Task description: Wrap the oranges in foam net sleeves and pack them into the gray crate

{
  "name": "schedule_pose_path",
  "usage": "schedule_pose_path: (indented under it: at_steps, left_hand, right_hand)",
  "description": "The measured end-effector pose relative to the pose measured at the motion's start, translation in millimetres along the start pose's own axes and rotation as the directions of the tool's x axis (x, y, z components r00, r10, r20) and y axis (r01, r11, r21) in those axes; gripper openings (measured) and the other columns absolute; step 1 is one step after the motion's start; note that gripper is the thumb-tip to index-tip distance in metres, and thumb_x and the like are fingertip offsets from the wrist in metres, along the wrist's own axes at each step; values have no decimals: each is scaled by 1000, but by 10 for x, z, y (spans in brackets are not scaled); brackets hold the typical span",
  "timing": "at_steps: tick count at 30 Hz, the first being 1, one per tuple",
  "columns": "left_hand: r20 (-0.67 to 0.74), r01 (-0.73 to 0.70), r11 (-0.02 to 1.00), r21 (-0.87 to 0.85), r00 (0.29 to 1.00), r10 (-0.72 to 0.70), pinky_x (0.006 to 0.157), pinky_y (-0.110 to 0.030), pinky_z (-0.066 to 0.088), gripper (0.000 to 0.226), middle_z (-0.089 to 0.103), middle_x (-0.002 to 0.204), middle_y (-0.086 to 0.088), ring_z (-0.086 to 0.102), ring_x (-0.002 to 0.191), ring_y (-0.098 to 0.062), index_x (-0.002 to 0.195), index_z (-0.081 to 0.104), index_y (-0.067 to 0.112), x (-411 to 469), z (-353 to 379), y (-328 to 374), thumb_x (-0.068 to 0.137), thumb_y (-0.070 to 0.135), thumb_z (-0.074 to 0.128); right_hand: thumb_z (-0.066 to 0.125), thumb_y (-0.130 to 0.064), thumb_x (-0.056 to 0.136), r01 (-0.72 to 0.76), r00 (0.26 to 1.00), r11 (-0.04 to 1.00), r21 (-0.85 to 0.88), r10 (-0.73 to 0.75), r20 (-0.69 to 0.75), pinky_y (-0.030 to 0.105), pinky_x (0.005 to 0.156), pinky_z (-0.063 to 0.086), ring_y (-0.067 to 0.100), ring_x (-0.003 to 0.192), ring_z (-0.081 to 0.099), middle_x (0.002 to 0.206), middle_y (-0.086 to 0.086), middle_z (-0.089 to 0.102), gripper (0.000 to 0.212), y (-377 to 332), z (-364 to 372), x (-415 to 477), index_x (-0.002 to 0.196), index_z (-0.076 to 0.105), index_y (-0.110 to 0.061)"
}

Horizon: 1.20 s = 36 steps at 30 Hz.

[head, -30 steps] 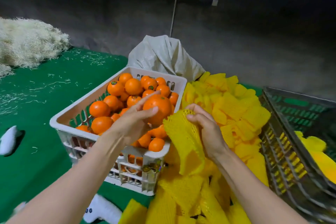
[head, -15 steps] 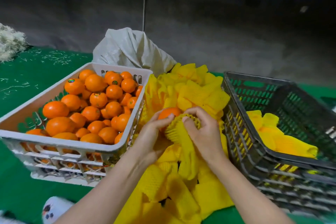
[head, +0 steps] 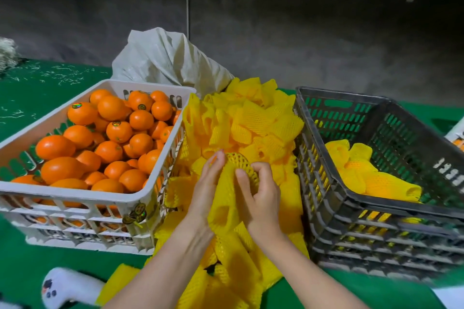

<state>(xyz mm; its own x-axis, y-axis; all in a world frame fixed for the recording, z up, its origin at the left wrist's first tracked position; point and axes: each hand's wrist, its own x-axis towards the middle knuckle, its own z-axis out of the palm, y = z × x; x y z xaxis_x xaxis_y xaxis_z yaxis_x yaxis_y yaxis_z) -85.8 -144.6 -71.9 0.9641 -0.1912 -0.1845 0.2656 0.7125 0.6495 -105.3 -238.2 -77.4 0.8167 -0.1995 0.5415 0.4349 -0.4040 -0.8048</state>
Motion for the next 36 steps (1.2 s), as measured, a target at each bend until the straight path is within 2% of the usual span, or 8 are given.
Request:
schedule_pose_path:
  at_steps: [3,13,20,23,26,30,32,36]
  left_hand:
    - [49,106,994,-37,993,-104,67,-33,57,48,73,86,-12,71,77,-23,93,78,11,1,-25,-6,75,50,55]
    - [58,125,992,-16,991,-123,95,-46,45,52,70,107,-16,66,96,-30,97,76,8,37,-90,99,64,47,65]
    - [99,134,986,-100,987,-124,71,-41,58,53,72,95,-16,70,83,-30,95,75,4,21,-24,141,64,46,64]
    - [42,80,996,-28,996,-79,75,-44,57,61,71,94,-15,69,85,-31,109,67,8,50,-57,104,62,45,69]
    - [7,73,994,86,997,-74,58,-36,57,38,73,80,-11,72,71,-26,75,79,14,61,-99,98,64,48,65]
    - [-62,-2,956,292,998,21,59,-32,56,42,75,82,-4,73,75,-20,96,68,25,80,-108,124,65,53,64]
    - [-151,-26,925,379,984,90,69,-37,56,43,74,87,-4,72,79,-21,87,64,20,88,-61,133,65,57,66]
    - [-222,-155,832,532,923,314,73,-40,42,65,55,89,-9,52,81,-24,89,55,17,131,7,161,60,75,55]
  right_hand:
    - [56,-24,90,-3,1000,995,103,3,2,19,54,31,-1,54,38,59,-10,40,15,8,-72,165,78,48,-22]
    - [53,-12,93,-156,984,949,275,124,130,15,53,31,-1,55,38,60,-5,43,25,48,-88,428,68,52,-18]
    - [58,-17,89,-226,966,921,316,169,196,18,53,36,1,56,46,64,-4,55,18,69,-63,459,72,56,-16]
    - [55,-12,91,-276,924,922,272,177,340,20,59,43,2,64,56,79,5,62,8,99,-97,475,85,57,-17]
    - [46,-5,95,-322,852,934,152,216,477,10,69,42,-12,67,56,88,4,61,17,85,-160,548,93,62,-7]
    - [29,-42,99,-682,626,719,131,482,613,30,94,45,12,93,62,96,4,66,48,54,-201,582,96,66,-13]
    - [34,-56,92,-751,588,651,114,579,565,37,104,40,20,113,55,115,4,61,42,34,-118,500,99,63,-26]
    - [47,-54,89,-715,698,657,237,654,292,37,104,38,24,122,49,128,-1,52,32,-2,14,375,107,58,-29]
